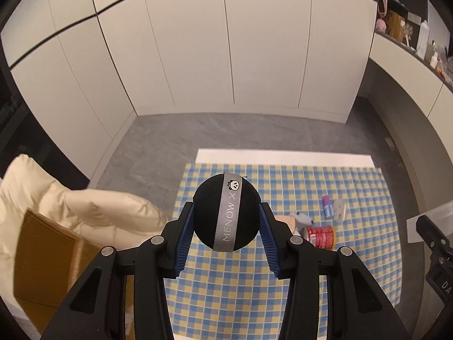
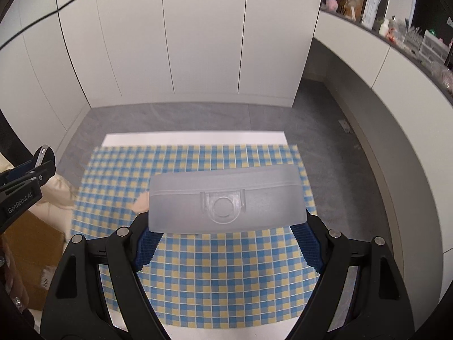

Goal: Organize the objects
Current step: 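Lift the black puff case and clear plastic case up from the table, then carry the black puff case and clear case back from the table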

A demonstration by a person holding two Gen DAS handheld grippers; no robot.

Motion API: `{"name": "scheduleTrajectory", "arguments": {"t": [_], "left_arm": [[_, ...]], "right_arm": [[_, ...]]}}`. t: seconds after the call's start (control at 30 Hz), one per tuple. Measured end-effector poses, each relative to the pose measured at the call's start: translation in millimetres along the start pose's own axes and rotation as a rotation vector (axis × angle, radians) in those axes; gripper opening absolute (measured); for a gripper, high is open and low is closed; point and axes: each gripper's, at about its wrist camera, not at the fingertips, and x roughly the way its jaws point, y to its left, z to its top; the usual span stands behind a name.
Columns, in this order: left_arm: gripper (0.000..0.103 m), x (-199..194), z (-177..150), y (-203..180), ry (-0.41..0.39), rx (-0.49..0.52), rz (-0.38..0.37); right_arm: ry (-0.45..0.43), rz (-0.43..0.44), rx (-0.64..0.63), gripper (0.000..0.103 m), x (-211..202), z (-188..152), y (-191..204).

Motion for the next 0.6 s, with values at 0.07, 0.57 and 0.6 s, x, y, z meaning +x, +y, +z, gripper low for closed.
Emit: {"name": "scheduleTrajectory", "arguments": {"t": [0.07,0.57,0.6], "left_arm": [[0.045,-16.2,8.1,1.5,-0.007,-0.007,0.01],[0.045,-133.0,37.3,11.4,-0.129,-0.021,-0.017],[0.045,-138.6,37.0,11.3,-0.136,-0.02,-0.021]], "right_arm": [[-0.02,0.001,-0.006,0.084,-17.2,9.3,-0.7],[-0.147,0.009,-0.049,0.084,-132.2,55.6,4.3],[-0.156,0.011,-0.051,0.084,-140.8,56.9,4.2]]}}
